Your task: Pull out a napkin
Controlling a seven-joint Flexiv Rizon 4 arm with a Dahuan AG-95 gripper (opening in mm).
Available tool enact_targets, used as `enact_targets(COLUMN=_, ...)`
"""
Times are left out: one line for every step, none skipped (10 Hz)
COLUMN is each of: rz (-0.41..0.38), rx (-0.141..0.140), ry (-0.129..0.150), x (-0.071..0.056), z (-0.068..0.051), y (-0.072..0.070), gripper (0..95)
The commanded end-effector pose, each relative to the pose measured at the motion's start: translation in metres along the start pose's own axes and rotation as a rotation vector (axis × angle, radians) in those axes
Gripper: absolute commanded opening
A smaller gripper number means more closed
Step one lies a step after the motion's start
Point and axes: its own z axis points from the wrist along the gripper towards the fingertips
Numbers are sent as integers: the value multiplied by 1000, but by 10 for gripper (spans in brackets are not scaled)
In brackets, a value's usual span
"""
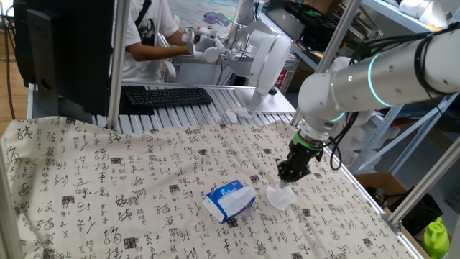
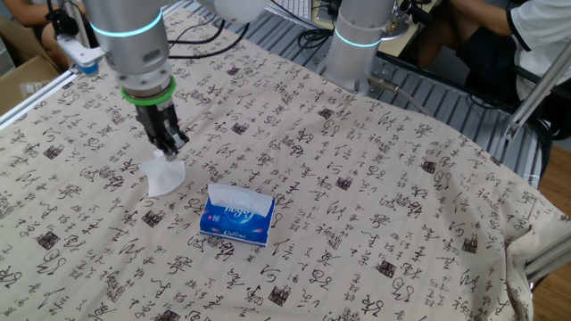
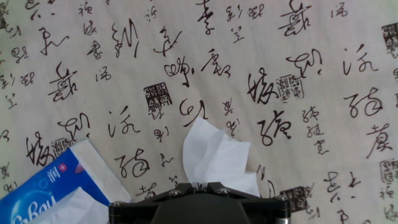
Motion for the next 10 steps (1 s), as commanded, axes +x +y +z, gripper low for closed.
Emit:
enact_targets(rz=14, rx=-16, ry=5, x=6, z=4, y=2, gripper=0)
enact_targets(rz=21, rx=-28, ry=8, x=7, z=6, y=3, gripper=0)
enact_targets(rz=33, rx=-34, ry=10, x=9, z=7, y=3, gripper=0)
enact_targets(rz=50, rx=-36, ry=17, x=9, z=7, y=3, gripper=380)
enact_targets(rz=56, rx=-36, ry=17, x=9, z=7, y=3, gripper=380)
enact_targets(rz=70, rx=-36, ry=19, x=9, z=7, y=3, gripper=570)
enact_targets(rz=76, rx=-37, ry=21, x=9, z=7, y=3, gripper=570)
enact_targets(rz=87, rx=-35, ry=23, x=9, z=7, y=3, gripper=760)
enact_targets(rz=95, rx=-36, ry=25, x=9, z=7, y=4, gripper=760)
enact_targets(rz=98, rx=-41, ry=26, x=9, z=7, y=4, gripper=760)
